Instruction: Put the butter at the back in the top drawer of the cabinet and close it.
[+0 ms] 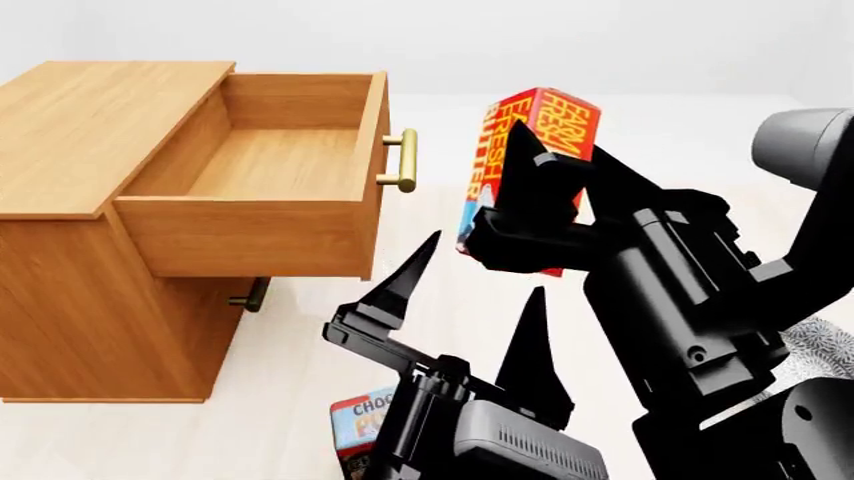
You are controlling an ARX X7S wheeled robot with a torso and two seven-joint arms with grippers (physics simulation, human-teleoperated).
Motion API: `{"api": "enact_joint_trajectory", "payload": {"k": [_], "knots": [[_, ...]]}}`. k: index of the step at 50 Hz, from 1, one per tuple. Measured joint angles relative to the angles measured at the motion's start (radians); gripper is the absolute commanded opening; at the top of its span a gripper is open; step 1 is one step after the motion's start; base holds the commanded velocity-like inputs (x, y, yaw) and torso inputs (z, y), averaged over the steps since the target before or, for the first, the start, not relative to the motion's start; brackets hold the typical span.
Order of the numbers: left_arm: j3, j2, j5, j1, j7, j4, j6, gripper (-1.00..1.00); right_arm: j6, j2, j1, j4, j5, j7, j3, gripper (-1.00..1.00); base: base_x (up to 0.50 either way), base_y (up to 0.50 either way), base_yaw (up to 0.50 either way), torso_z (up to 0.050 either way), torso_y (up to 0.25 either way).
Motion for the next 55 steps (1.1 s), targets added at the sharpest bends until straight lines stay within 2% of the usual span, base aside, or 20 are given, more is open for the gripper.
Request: {"api": "enact_joint_trajectory", "payload": {"k": [20,43,44,55], "knots": [[-0.015,0.009,0.002,-0.002,-0.007,0.029,-0.018,1.0,-0.006,-0.011,-0.07,0.009,-0.071,-0.075,-0.002,-1.0,0.0,0.0,0.0,0.0,0.001],[-0.027,0.008,0.003,0.007,-0.004,0.003,0.013,1.0,-0.03,-0.023,-0.117,0.002,-0.083,-0.09,-0.016,-1.0,0.0,0.0,0.0,0.0,0.001],[-0.027,0.008,0.003,0.008,-0.004,0.001,0.014,-1.0,-0.031,-0.023,-0.118,0.002,-0.084,-0.09,-0.016,-1.0,0.0,0.0,0.0,0.0,0.0],[-0.029,0.006,0.022,0.01,-0.002,-0.007,0.014,-1.0,-0.035,-0.019,-0.125,0.0,-0.091,-0.089,-0.018,-1.0,0.0,0.0,0.0,0.0,0.001]]}}
